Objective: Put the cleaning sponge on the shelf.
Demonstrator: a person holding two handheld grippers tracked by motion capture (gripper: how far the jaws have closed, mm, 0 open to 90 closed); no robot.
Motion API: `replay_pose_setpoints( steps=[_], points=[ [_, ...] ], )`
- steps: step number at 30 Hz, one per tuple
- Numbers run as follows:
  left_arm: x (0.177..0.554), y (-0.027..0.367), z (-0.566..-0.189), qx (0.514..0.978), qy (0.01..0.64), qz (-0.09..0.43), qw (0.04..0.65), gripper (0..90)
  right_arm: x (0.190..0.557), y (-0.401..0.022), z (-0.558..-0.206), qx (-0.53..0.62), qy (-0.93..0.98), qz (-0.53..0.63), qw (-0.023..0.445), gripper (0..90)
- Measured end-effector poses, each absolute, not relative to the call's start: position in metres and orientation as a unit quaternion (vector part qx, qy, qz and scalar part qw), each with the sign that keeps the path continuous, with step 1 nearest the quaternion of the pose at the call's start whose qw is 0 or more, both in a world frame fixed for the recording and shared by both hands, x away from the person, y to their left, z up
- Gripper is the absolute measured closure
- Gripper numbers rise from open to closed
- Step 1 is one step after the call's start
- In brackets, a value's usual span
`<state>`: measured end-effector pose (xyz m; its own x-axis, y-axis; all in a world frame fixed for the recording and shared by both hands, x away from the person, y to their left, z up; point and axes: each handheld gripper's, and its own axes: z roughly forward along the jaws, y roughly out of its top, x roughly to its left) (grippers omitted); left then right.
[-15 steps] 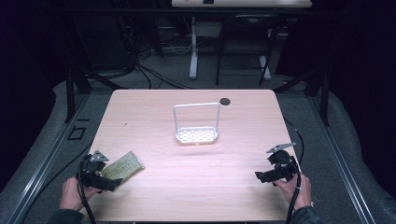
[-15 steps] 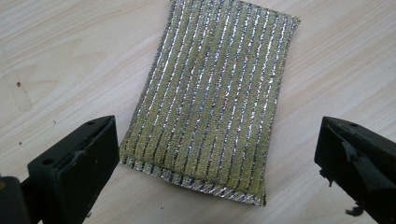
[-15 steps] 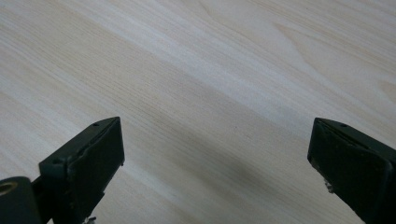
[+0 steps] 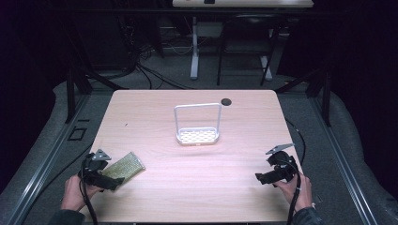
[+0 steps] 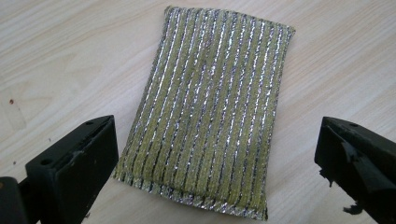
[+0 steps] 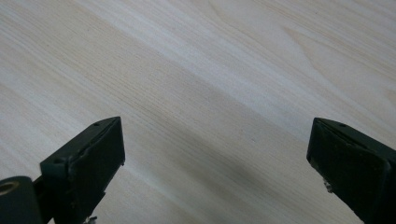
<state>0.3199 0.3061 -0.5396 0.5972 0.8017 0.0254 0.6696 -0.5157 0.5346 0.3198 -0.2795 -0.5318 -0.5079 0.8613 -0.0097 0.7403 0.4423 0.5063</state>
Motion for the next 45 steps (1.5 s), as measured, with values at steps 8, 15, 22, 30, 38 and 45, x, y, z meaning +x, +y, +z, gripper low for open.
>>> replay_pose_setpoints(
  steps=[8, 15, 22, 30, 38, 45],
  points=[
    [0.33, 0.301, -0.547, 0.869, 0.416, 0.122, 0.238, 0.0, 0.321, -0.276, -0.533, 0.473, 0.844, 0.222, 0.123, 4.5],
    [0.333, 0.298, -0.554, 0.877, 0.407, 0.116, 0.226, 0.0, 0.321, -0.276, -0.533, 0.472, 0.845, 0.221, 0.122, 4.7],
    [0.334, 0.299, -0.558, 0.879, 0.411, 0.115, 0.211, 0.1, 0.321, -0.275, -0.533, 0.471, 0.846, 0.221, 0.12, 5.0],
    [0.332, 0.301, -0.556, 0.876, 0.414, 0.132, 0.21, 12.6, 0.321, -0.276, -0.533, 0.469, 0.847, 0.221, 0.12, 5.6],
    [0.33, 0.298, -0.556, 0.88, 0.406, 0.142, 0.201, 17.9, 0.32, -0.276, -0.533, 0.468, 0.847, 0.222, 0.12, 6.0],
    [0.327, 0.296, -0.555, 0.884, 0.398, 0.143, 0.198, 25.6, 0.32, -0.276, -0.533, 0.467, 0.848, 0.22, 0.12, 6.3]
  ],
)
